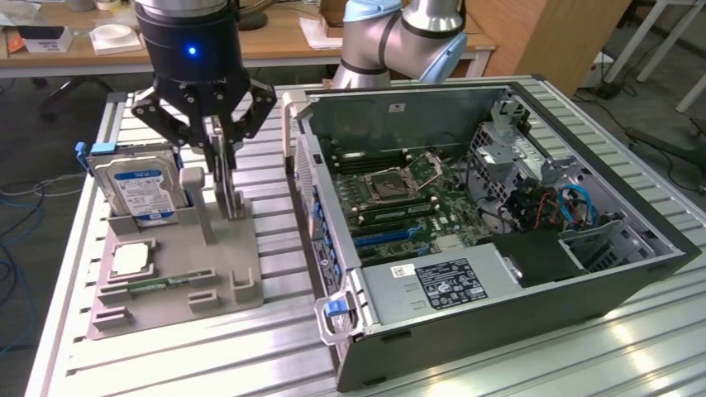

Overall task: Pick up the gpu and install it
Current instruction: 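Pick up the gpu and move the gpu toward the slot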

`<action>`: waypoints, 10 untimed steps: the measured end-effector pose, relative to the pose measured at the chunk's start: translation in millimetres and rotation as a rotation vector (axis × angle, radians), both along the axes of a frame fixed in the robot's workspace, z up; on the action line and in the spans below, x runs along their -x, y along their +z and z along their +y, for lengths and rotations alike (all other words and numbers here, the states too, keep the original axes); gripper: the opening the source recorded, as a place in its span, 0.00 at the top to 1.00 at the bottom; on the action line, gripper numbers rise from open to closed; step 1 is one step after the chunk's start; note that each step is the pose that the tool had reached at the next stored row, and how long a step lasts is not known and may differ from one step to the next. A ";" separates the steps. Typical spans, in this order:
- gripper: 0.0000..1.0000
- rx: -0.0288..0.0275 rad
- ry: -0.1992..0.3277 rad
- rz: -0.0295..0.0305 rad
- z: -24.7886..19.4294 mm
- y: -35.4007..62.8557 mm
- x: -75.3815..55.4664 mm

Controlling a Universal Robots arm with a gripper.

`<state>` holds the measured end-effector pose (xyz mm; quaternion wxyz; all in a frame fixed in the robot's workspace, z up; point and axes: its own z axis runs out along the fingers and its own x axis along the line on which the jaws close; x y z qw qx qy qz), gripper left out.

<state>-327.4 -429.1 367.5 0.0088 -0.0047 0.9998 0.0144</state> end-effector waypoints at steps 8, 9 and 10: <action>0.73 -0.0001 0.000 0.0000 0.0 7.3 0.0; 0.73 -0.0001 0.000 -0.0001 0.0 8.2 0.0; 0.73 0.0000 0.000 -0.0001 0.0 9.0 0.0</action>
